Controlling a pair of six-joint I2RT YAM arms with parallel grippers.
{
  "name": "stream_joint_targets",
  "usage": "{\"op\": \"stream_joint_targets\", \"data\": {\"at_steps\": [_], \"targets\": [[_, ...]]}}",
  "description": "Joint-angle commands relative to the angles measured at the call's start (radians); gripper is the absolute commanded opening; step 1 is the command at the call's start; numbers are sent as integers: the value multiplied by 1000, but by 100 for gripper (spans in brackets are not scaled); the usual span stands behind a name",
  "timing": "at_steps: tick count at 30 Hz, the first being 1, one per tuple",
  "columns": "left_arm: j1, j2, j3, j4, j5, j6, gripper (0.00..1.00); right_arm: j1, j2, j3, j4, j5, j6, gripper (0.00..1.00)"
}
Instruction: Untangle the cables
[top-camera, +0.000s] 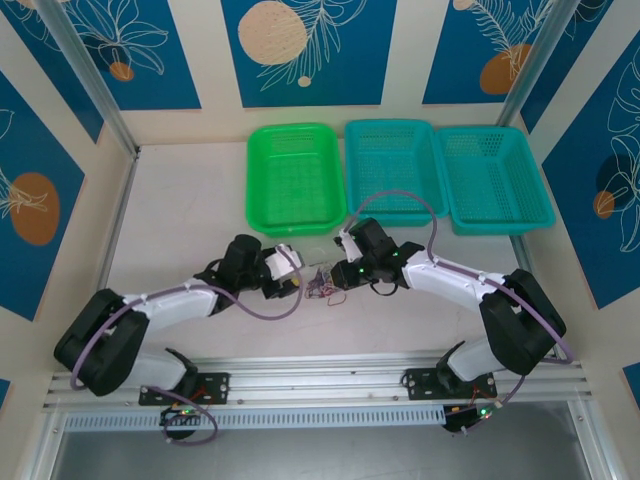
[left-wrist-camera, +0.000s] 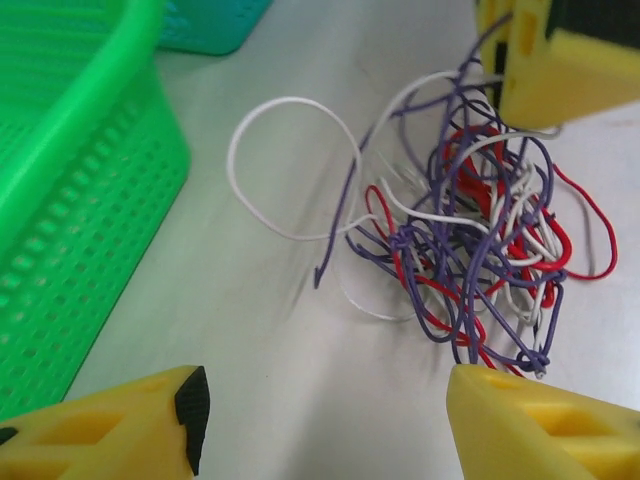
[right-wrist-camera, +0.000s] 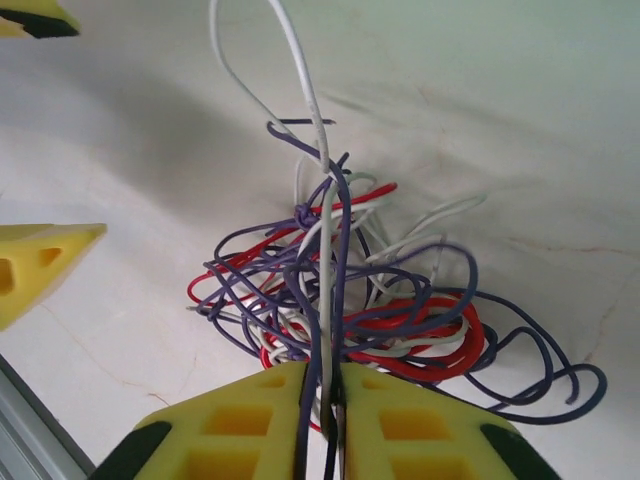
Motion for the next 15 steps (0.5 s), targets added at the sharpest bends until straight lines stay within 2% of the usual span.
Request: {"op": "stream_joint_targets", "data": {"at_steps": [1,3,6,10,15], "targets": [[10,47,56,97,195,120,65,0,-13,30,-40,11,17,21],[10,96,64,158,241,57,67,3,-28,26,-44,15,29,27],[10,177,45,282,194,-5,68,3,-61,11,-45,17,49,41],[8,240,39,352,100,-50,66,3,-106,-11,-42,-8,66,44],[8,259,61,375,86,-62,64,1,-136,-34,-17,-9,86,43]]}}
